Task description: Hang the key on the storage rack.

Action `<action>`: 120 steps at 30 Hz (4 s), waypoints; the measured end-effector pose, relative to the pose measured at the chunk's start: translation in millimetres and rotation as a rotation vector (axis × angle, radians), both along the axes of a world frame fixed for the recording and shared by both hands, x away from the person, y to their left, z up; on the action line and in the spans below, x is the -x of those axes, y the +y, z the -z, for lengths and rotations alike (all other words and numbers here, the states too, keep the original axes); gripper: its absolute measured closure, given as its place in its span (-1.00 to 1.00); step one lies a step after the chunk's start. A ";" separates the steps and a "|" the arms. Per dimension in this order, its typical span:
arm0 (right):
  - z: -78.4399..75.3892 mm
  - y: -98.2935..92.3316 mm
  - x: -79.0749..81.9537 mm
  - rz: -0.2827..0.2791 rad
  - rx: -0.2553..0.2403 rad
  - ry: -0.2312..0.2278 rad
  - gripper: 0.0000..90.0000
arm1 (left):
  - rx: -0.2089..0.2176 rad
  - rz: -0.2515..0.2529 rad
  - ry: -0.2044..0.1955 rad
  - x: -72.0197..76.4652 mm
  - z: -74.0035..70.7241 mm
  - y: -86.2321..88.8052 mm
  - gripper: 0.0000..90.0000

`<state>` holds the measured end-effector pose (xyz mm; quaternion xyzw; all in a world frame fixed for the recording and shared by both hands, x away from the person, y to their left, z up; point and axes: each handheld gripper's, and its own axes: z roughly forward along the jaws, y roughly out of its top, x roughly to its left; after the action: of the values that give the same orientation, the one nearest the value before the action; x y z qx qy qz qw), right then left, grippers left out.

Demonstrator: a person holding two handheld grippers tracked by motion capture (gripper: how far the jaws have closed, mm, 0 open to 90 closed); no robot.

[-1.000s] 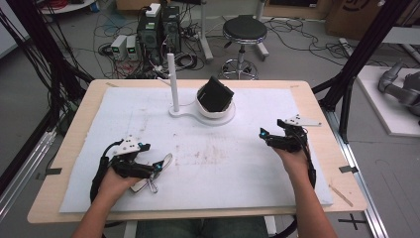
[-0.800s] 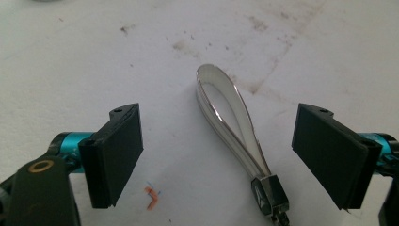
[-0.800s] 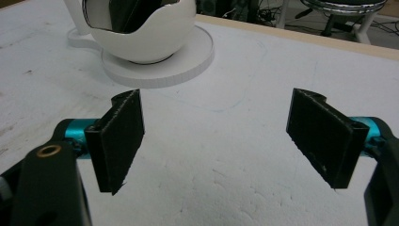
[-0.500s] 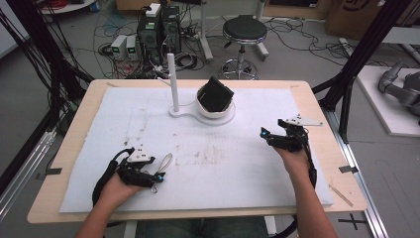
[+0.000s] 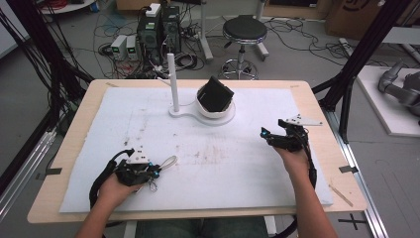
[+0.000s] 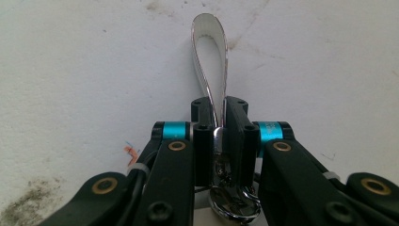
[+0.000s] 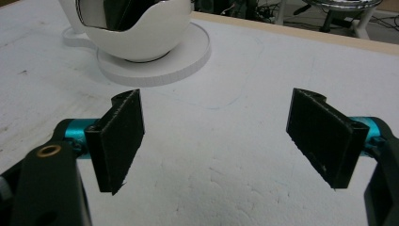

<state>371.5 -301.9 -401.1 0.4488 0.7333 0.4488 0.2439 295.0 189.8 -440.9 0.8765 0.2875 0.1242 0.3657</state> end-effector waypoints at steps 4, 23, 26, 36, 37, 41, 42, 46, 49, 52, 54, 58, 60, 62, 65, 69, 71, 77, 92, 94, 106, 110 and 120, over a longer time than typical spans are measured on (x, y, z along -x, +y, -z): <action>0.1 0.3 -0.1 -0.004 0.001 -0.001 -0.56 | -0.003 -0.002 -0.008 0.5 -1.5 -0.9 0.81; 3.0 8.9 -2.7 -0.031 0.004 0.016 -0.56 | 0.210 -0.156 -0.225 -7.1 -37.5 9.6 0.81; 2.5 7.9 -2.6 -0.026 0.001 0.012 -0.56 | 0.240 -0.188 -0.252 -9.0 -44.1 10.6 0.81; 2.0 5.4 -1.8 -0.020 -0.012 0.014 -0.56 | 0.365 -0.277 -0.370 -29.1 -74.9 8.9 0.81; 1.9 5.3 -1.8 -0.021 -0.014 0.012 -0.56 | 0.376 -0.291 -0.381 -31.3 -77.5 7.6 0.81; 0.9 4.8 -1.2 -0.020 -0.015 0.000 -0.56 | 0.386 -0.316 -0.411 -42.6 -92.7 0.7 0.81; 0.7 4.6 -1.1 -0.021 -0.016 0.002 -0.56 | 0.386 -0.316 -0.411 -42.6 -92.7 0.7 0.81; 0.7 4.3 -1.1 -0.020 -0.017 0.003 -0.56 | 0.386 -0.305 -0.429 -50.2 -105.6 -4.8 0.81; 0.9 4.9 -1.4 -0.023 -0.014 -0.001 -0.56 | 0.366 -0.295 -0.447 -58.0 -118.7 -11.3 0.81; 0.8 5.3 -1.0 -0.023 -0.014 0.002 -0.56 | 0.354 -0.291 -0.456 -62.7 -124.9 -14.8 0.81; 0.5 5.2 -1.1 -0.026 -0.014 -0.005 -0.56 | 0.338 -0.287 -0.459 -71.3 -132.0 -19.7 0.81; -0.3 5.1 -0.3 -0.027 -0.016 -0.005 -0.56 | 0.312 -0.296 -0.459 -81.3 -135.3 -24.9 0.81; -0.5 4.4 -0.5 -0.027 -0.014 -0.008 -0.56 | 0.299 -0.309 -0.460 -87.7 -135.8 -26.7 0.81; -0.4 4.1 -0.6 -0.025 -0.014 -0.006 -0.56 | 0.285 -0.335 -0.453 -95.9 -135.3 -27.0 0.81; 0.0 3.5 -1.1 -0.025 -0.014 -0.004 -0.56 | 0.272 -0.352 -0.450 -101.8 -134.8 -25.9 0.81; 0.5 3.7 -1.3 -0.025 -0.014 0.003 -0.56 | 0.256 -0.369 -0.443 -107.2 -132.9 -25.1 0.81; 0.6 4.0 -1.3 -0.027 -0.010 0.003 -0.56 | 0.248 -0.372 -0.436 -110.0 -130.9 -25.2 0.81; 0.3 4.5 -0.9 -0.027 -0.004 0.000 -0.56 | 0.214 -0.385 -0.414 -118.1 -125.2 -26.9 0.81; 0.5 3.4 -0.8 -0.025 -0.012 0.007 -0.56 | 0.175 -0.399 -0.392 -130.0 -115.2 -32.4 0.69; 0.5 3.4 -0.8 -0.024 -0.012 0.006 -0.56 | 0.188 -0.405 -0.396 -128.6 -116.7 -31.8 0.49; -1.4 3.6 0.7 -0.026 -0.014 -0.007 -0.56 | 0.183 -0.397 -0.381 -116.5 -124.8 -31.1 0.09; -1.4 3.8 0.8 -0.026 -0.014 -0.008 -0.56 | 0.201 -0.383 -0.369 -109.4 -126.8 -28.3 -0.07; -2.9 3.7 2.7 -0.029 -0.017 -0.011 -0.56 | 0.219 -0.286 -0.320 -78.8 -112.5 -16.6 -0.38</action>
<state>368.7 -298.2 -398.3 0.4378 0.7346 0.4607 0.2376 373.9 173.2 -328.4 0.7513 0.3588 0.2799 0.4780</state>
